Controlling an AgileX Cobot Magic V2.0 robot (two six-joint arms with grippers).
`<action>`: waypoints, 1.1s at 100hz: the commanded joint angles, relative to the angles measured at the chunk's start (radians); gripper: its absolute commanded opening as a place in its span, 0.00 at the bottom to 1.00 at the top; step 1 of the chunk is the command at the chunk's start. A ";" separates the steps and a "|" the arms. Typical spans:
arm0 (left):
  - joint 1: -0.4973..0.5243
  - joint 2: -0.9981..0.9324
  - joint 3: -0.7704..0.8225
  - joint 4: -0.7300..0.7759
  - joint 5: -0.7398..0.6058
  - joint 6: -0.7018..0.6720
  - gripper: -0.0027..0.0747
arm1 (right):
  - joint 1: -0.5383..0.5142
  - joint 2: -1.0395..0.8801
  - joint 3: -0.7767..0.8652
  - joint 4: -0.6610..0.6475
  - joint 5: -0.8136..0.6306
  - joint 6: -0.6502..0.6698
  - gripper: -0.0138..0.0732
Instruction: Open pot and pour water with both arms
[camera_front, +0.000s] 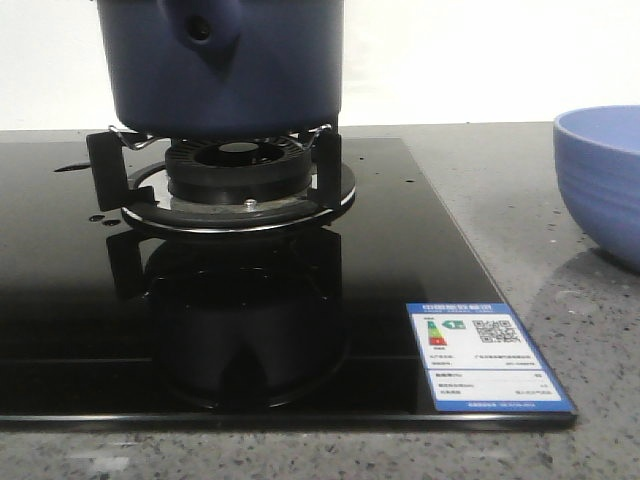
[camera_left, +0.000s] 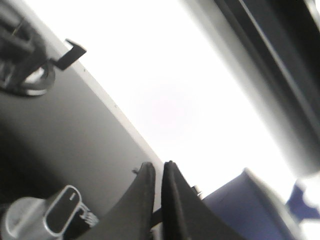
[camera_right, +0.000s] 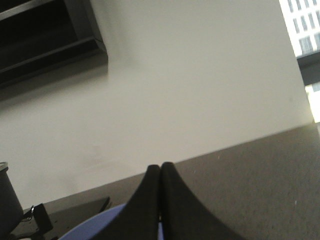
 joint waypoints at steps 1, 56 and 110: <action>-0.009 -0.028 0.023 -0.056 -0.034 -0.006 0.01 | -0.005 -0.018 -0.021 0.050 -0.011 0.000 0.09; -0.085 0.437 -0.441 0.322 0.570 0.338 0.01 | -0.005 0.471 -0.611 0.052 0.988 0.000 0.09; -0.210 0.868 -0.713 -0.569 0.941 1.419 0.01 | -0.005 0.687 -0.741 0.747 1.258 -0.689 0.08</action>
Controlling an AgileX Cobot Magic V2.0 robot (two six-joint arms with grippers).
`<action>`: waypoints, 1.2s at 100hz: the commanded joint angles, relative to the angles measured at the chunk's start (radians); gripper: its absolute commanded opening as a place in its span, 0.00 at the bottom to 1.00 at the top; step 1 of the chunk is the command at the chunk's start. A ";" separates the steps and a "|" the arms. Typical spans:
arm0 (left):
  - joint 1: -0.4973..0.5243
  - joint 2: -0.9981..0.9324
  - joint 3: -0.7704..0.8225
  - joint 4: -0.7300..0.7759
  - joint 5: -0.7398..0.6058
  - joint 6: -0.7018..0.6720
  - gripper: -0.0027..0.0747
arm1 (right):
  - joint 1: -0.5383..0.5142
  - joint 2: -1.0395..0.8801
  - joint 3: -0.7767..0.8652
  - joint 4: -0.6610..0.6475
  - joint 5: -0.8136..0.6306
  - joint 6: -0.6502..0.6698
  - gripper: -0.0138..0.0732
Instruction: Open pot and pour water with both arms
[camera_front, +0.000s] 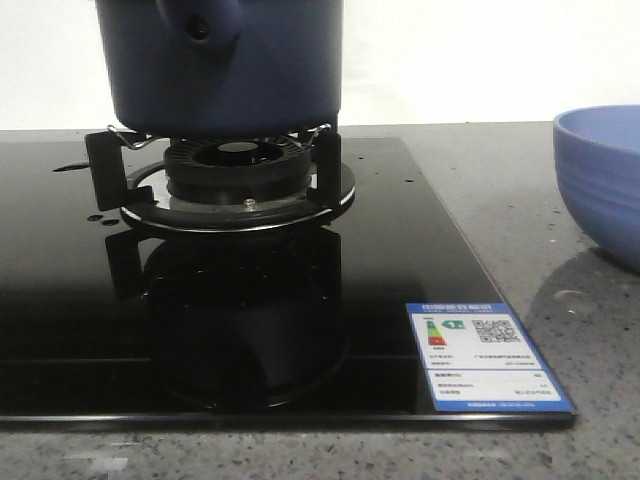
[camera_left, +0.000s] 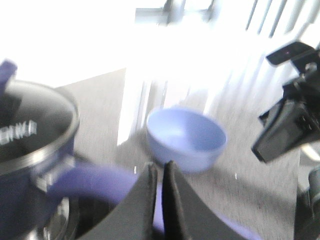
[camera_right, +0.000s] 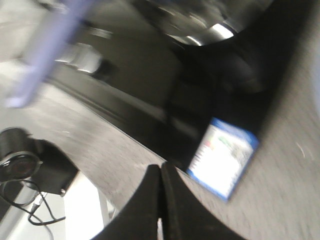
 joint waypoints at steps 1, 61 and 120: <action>-0.006 0.042 -0.071 -0.104 0.016 0.051 0.01 | -0.005 0.010 -0.042 0.100 -0.063 -0.106 0.08; -0.006 0.247 -0.253 -0.103 -0.230 0.236 0.74 | -0.005 0.010 -0.044 0.100 -0.232 -0.151 0.93; -0.006 0.624 -0.480 -0.226 -0.140 0.395 0.74 | -0.005 0.010 -0.044 0.100 -0.223 -0.151 0.93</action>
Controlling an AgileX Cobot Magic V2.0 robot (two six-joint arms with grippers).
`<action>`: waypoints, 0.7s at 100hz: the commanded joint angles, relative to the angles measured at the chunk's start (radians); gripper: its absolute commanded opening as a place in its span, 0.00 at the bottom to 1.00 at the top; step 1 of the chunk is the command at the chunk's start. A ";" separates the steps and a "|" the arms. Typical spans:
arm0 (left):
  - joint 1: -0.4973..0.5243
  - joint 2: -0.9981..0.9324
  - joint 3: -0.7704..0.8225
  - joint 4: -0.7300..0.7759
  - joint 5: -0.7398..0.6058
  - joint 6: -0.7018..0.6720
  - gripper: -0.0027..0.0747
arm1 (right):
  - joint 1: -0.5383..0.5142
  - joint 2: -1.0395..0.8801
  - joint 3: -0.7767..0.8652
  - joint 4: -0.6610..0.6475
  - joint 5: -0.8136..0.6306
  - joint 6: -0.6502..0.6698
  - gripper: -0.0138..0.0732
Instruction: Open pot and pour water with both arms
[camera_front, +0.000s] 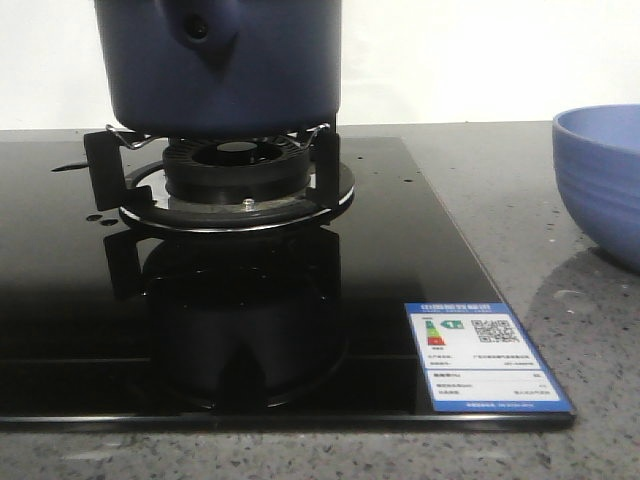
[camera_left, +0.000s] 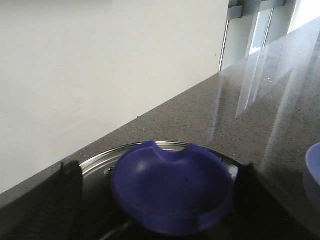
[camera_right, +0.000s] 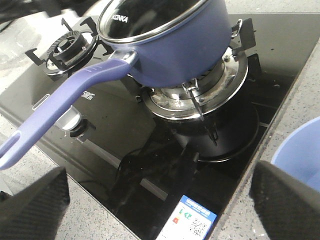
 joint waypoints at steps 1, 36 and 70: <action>-0.006 -0.002 -0.047 -0.060 0.035 0.020 0.74 | -0.005 0.010 -0.035 0.063 -0.020 -0.015 0.93; -0.006 0.063 -0.051 -0.112 0.035 0.038 0.74 | -0.005 0.010 -0.035 0.063 -0.026 -0.015 0.93; -0.021 0.074 -0.051 -0.133 0.045 0.038 0.67 | -0.005 0.010 -0.035 0.063 -0.030 -0.015 0.93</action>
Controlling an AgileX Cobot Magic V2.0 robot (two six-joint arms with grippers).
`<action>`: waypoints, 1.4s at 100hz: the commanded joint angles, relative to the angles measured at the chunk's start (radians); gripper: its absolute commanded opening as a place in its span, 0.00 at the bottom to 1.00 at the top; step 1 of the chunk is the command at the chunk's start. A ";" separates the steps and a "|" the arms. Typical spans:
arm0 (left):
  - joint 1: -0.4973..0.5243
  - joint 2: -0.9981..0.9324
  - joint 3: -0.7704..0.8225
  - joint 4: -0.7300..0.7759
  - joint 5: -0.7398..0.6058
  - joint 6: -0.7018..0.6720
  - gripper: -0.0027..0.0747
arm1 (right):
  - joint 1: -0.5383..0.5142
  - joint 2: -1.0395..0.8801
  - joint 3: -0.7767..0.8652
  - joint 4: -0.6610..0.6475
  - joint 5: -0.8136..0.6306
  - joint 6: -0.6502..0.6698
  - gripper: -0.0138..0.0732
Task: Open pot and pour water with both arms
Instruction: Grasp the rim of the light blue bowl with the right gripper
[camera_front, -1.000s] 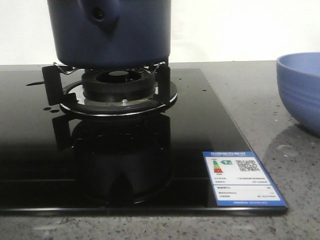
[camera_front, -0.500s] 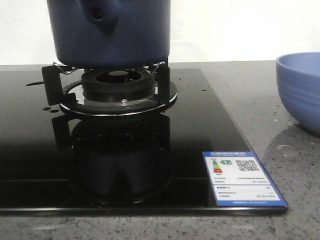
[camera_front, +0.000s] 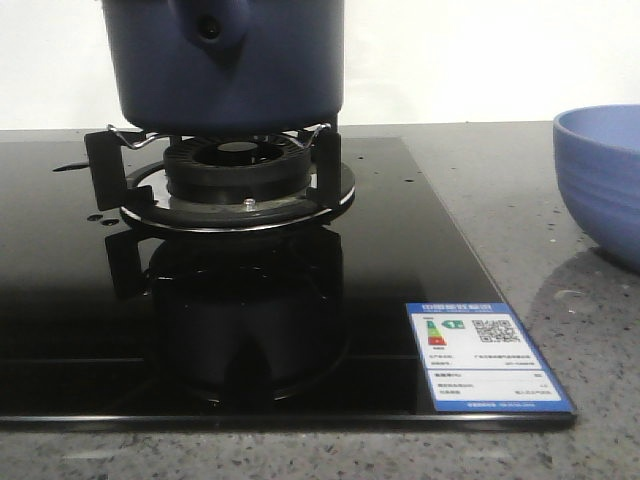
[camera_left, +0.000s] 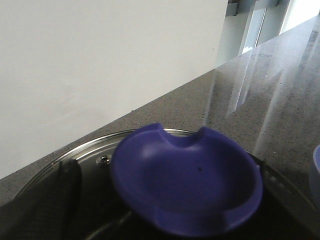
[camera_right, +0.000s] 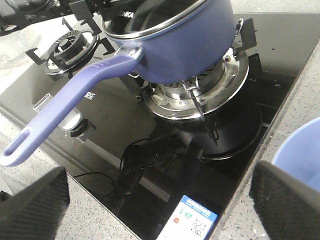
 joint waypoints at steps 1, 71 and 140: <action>-0.010 -0.021 -0.028 -0.071 0.016 -0.005 0.66 | -0.005 0.010 -0.035 0.063 -0.032 -0.015 0.93; 0.054 -0.187 -0.028 -0.071 0.080 -0.018 0.37 | -0.005 0.010 -0.035 0.063 -0.066 -0.015 0.93; 0.179 -0.711 0.249 0.235 -0.266 -0.436 0.37 | -0.035 0.109 -0.215 -0.400 -0.129 0.434 0.93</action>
